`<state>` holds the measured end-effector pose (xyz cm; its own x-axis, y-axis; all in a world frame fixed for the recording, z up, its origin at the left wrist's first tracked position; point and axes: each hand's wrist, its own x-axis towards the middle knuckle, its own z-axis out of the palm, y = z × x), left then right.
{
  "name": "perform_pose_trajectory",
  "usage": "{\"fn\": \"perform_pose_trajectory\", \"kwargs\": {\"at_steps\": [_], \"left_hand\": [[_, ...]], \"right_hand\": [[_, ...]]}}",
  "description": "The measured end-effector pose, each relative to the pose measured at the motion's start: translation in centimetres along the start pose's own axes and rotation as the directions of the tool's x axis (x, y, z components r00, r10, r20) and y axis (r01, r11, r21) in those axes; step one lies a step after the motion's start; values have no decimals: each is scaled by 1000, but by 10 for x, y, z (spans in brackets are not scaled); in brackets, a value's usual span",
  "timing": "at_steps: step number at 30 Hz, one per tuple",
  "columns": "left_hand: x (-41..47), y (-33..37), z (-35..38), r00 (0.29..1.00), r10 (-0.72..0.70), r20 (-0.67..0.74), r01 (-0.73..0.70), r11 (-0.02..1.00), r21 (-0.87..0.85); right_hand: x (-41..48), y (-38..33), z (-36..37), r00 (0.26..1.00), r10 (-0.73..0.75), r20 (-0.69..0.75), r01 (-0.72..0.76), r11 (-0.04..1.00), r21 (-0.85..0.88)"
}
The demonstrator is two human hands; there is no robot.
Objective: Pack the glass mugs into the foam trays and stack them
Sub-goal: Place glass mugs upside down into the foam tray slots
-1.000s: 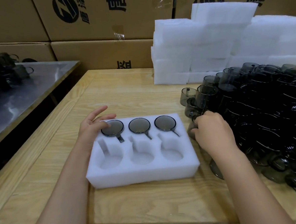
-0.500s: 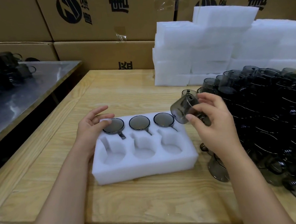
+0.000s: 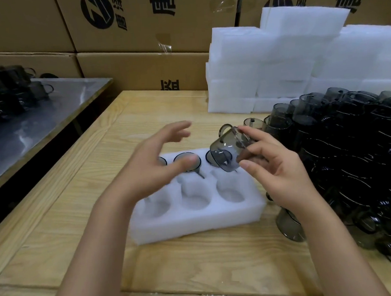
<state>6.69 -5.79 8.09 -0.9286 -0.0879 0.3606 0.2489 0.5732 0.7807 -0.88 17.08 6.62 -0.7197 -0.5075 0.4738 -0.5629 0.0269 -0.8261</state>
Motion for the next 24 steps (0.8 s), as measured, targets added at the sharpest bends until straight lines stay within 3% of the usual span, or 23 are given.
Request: {"fn": "perform_pose_trajectory", "kwargs": {"at_steps": [3,5,8,13,17,20,22,24], "left_hand": [[19,18,22,976,32,216,-34,999,6],[25,20,33,984,42,174,-37,999,-33],[22,13,42,985,113,131,-116,993,19],[14,4,35,986,69,155,-118,935,335],[7,-21,1,990,-36,-137,80,939,333],[2,-49,-11,931,-242,-272,285,949,131],[-1,-59,-9,883,-437,-175,404,894,-194],[-2,-69,-7,862,-499,-82,417,794,-443]], "right_hand": [[-1,1,4,999,-34,16,34,999,17],[-1,1,7,1000,-22,-4,22,999,37],[0,4,14,992,117,-43,-112,988,106],[0,8,17,983,155,-99,-161,985,-61],[1,6,4,989,150,-17,-150,965,-216],[0,2,1,986,149,75,-121,948,-295],[-1,-1,2,979,158,130,-104,932,-347],[-2,-2,4,971,165,172,-85,915,-394]]}}
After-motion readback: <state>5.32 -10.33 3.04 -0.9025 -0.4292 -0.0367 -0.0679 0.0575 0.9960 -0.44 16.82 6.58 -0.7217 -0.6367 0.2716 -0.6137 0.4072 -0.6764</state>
